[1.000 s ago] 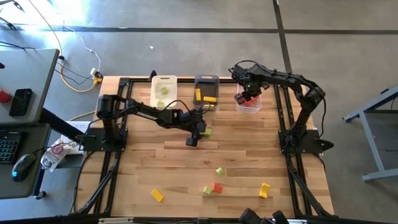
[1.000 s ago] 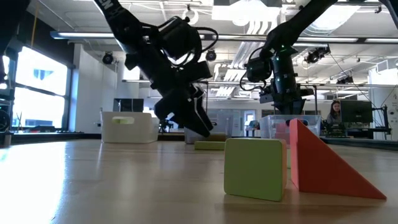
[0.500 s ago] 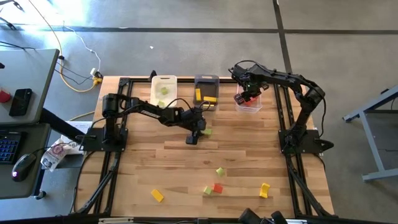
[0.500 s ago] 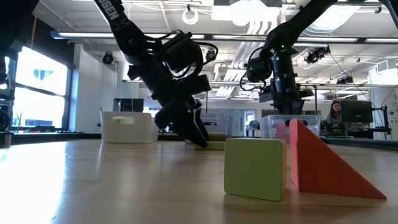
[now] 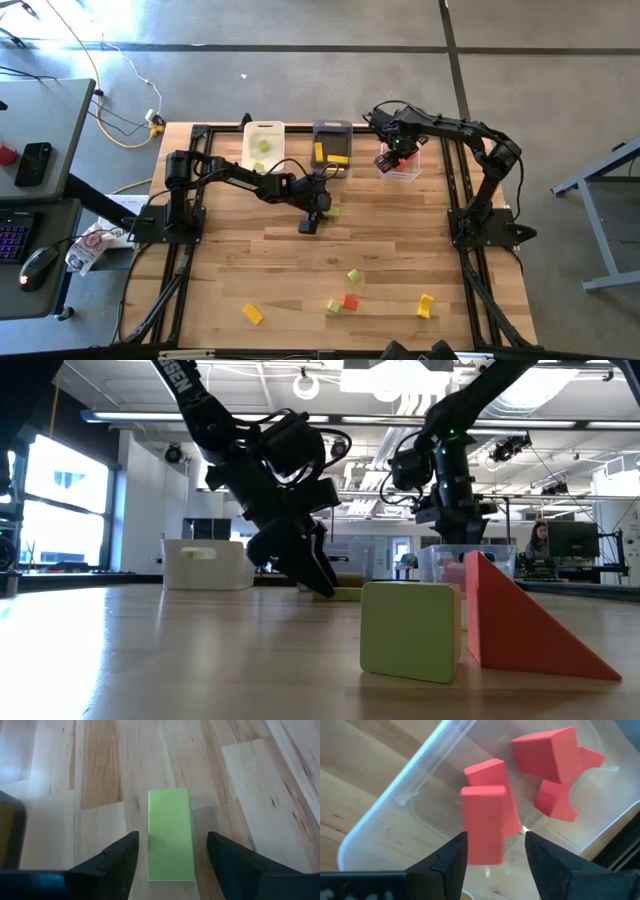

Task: Sort & place blocks by color
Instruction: Put the orange block into the transparent bin, then put the green block into the white bin

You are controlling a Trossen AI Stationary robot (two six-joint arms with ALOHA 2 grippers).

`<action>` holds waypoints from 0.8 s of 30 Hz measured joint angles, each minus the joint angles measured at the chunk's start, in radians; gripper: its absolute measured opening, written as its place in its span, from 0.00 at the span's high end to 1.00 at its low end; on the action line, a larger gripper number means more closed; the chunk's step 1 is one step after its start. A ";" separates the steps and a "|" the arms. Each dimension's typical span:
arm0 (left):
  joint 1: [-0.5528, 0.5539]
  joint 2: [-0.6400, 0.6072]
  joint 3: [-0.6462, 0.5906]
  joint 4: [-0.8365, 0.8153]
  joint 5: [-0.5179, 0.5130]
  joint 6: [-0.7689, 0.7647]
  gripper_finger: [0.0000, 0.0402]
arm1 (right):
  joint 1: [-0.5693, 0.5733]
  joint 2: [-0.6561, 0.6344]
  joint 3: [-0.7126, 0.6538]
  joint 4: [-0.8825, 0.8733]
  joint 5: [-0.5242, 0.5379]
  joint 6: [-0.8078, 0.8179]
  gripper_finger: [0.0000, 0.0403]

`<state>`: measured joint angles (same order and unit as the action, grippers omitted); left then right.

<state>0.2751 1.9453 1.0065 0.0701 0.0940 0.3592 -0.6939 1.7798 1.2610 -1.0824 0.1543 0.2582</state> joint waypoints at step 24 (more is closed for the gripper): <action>0.001 -0.002 0.001 -0.043 0.003 -0.002 0.76 | 0.117 -0.202 0.000 -0.043 -0.009 0.130 0.52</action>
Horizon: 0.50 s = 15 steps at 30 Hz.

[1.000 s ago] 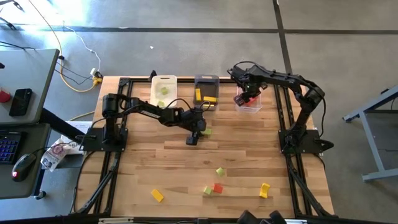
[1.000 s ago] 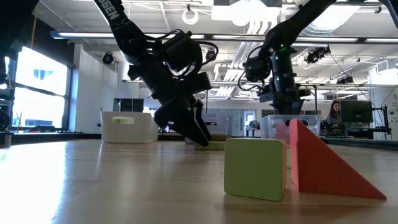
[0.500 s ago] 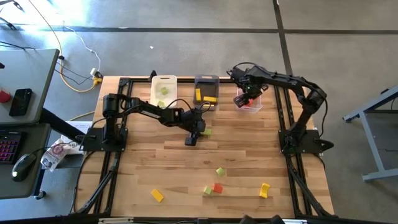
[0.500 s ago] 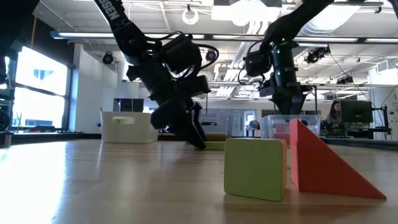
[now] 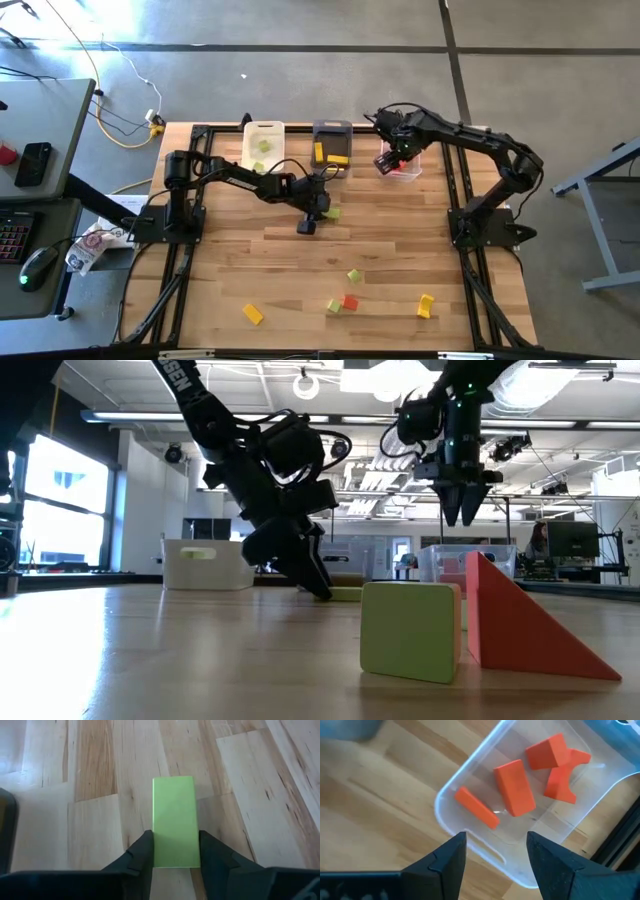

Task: Sort & place blocks by color
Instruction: Put the green block into the white bin

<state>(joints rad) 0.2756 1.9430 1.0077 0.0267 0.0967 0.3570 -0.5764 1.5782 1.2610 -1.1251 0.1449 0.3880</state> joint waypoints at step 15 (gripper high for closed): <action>0.001 0.000 0.000 -0.004 -0.003 -0.040 0.76 | 0.172 -0.031 0.000 -0.005 0.046 0.072 0.52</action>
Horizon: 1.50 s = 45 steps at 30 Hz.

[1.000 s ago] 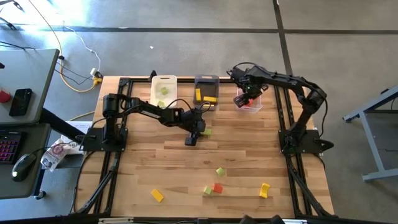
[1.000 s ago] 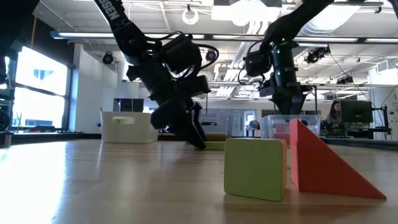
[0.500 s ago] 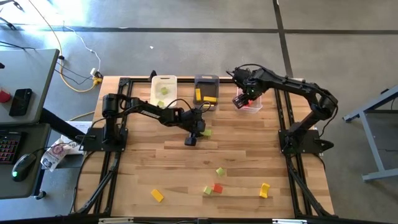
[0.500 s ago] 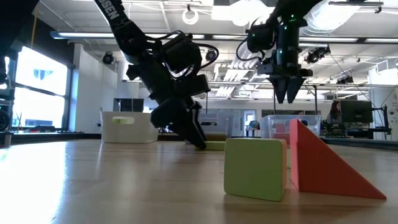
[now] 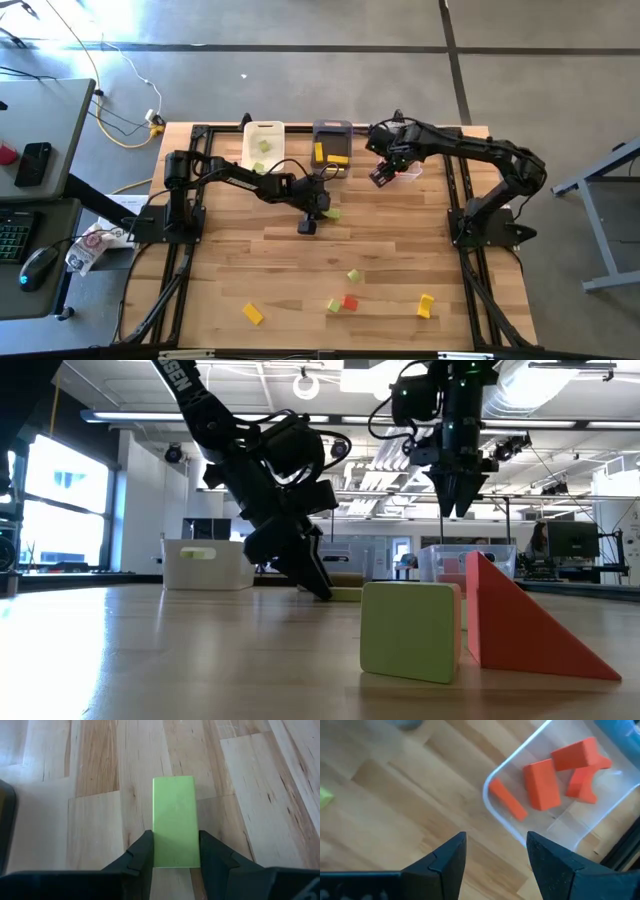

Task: Sort & place blocks by color
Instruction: Put the green block into the white bin

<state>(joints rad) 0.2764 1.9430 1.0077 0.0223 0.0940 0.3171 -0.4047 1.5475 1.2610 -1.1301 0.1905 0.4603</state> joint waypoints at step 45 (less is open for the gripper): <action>0.316 -0.556 -0.021 -0.607 -0.312 -0.029 0.74 | 0.348 0.002 0.000 0.026 0.025 0.169 0.52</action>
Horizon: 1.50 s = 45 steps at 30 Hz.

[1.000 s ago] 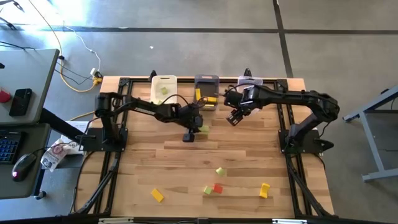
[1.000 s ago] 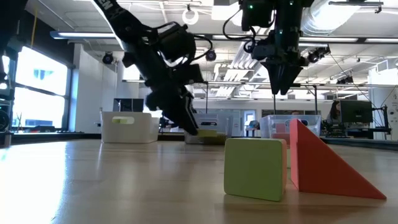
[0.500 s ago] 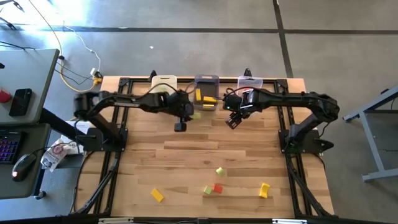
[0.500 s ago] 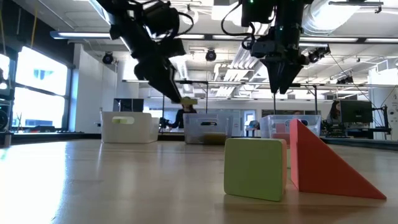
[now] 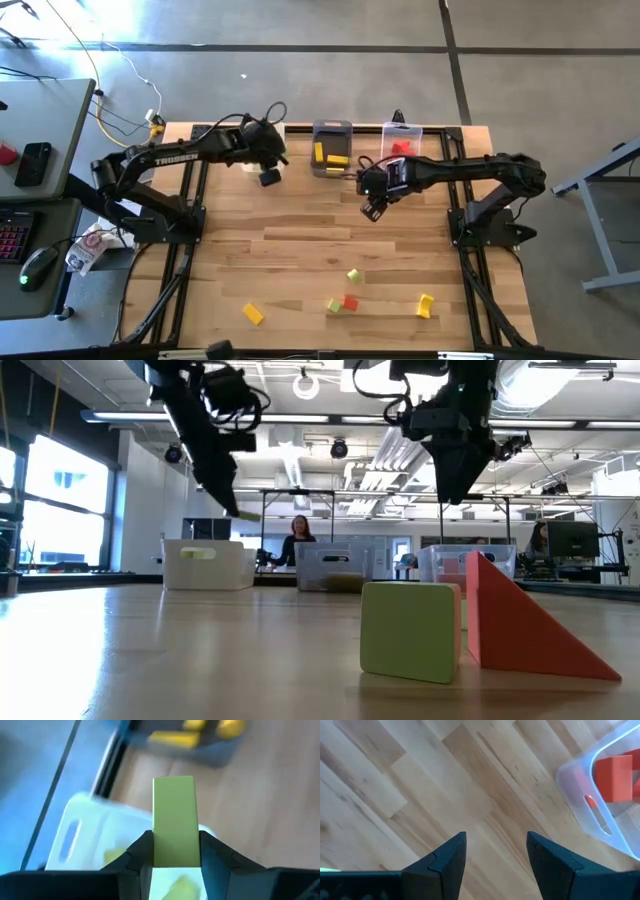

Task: Sort & place blocks by color
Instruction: Put the green block into the white bin

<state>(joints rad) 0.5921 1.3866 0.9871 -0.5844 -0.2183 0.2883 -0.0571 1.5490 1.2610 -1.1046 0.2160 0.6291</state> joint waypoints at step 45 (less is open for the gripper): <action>0.239 0.030 -0.072 0.032 0.051 -0.183 0.70 | 0.687 0.000 0.000 -0.086 -0.122 0.899 0.52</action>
<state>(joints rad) 0.8307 1.4162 0.9150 -0.5521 -0.1676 0.1051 0.6296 1.5494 1.2610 -1.1904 0.0944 1.5279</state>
